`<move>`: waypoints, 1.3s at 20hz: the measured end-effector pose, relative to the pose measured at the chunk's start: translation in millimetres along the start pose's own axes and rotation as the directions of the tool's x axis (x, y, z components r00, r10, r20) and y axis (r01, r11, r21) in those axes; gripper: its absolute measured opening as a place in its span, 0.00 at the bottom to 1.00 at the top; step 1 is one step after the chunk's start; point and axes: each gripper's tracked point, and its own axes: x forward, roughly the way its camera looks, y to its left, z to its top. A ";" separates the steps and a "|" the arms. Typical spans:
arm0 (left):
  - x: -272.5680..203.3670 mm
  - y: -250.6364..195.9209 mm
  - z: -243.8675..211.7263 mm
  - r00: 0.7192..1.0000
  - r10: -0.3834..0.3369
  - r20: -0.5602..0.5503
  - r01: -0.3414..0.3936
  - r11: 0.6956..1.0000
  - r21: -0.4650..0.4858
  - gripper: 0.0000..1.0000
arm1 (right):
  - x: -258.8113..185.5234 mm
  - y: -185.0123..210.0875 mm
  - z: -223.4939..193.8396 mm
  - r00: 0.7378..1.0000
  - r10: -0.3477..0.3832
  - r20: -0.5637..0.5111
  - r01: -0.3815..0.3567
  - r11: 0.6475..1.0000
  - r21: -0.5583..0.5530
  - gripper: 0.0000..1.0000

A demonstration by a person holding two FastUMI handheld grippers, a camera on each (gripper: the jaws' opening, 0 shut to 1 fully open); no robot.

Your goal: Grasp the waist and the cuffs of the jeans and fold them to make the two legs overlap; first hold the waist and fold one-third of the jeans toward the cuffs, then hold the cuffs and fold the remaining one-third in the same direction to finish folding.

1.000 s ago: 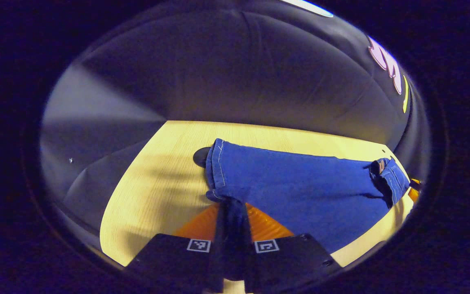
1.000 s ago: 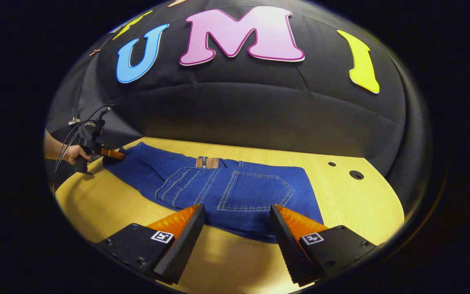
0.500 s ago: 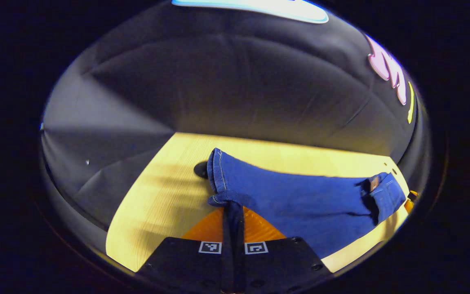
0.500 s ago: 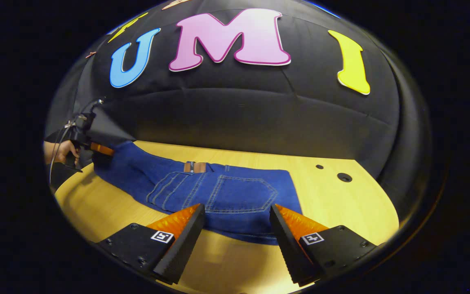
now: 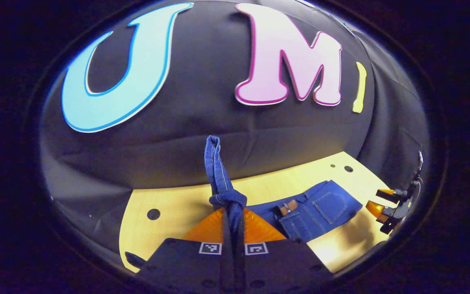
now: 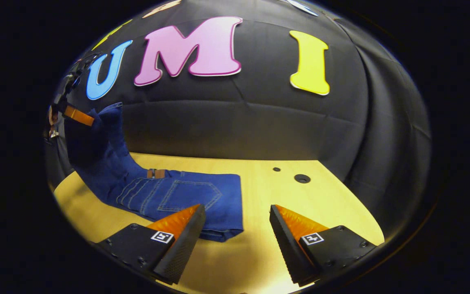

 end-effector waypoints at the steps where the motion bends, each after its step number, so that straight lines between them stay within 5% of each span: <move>1: 1.0 -26.1 10.5 1.000 -0.028 0.008 0.028 1.000 -0.002 0.06 | -3.1 -10.0 1.2 1.000 -0.012 0.002 0.012 1.000 0.002 0.97; 8: 43.5 -187.0 -4.8 0.976 -0.214 -0.037 0.214 0.977 -0.025 0.06 | -16.1 -82.3 -0.3 0.996 -0.084 -0.015 0.084 0.996 0.001 0.97; 14: 104.5 -256.9 -64.7 0.969 -0.192 -0.158 0.196 0.981 0.010 0.11 | -28.9 -123.1 -18.4 0.990 -0.129 -0.053 0.131 0.991 0.025 0.97; 17: 125.4 -276.4 -85.2 0.964 -0.190 -0.186 0.185 0.982 -0.046 0.17 | -38.6 -132.3 -25.1 0.988 -0.143 -0.064 0.146 0.989 0.038 0.97; 24: 92.1 -282.5 -73.3 0.970 -0.227 -0.081 0.215 0.967 -0.134 0.93 | -72.2 -123.5 -7.7 0.987 -0.153 -0.058 0.156 0.986 0.060 0.97; 26: 56.8 -265.0 -59.6 0.980 -0.201 -0.009 0.197 0.971 -0.136 0.96 | -87.7 -109.7 6.7 0.990 -0.133 -0.046 0.136 0.989 0.065 0.97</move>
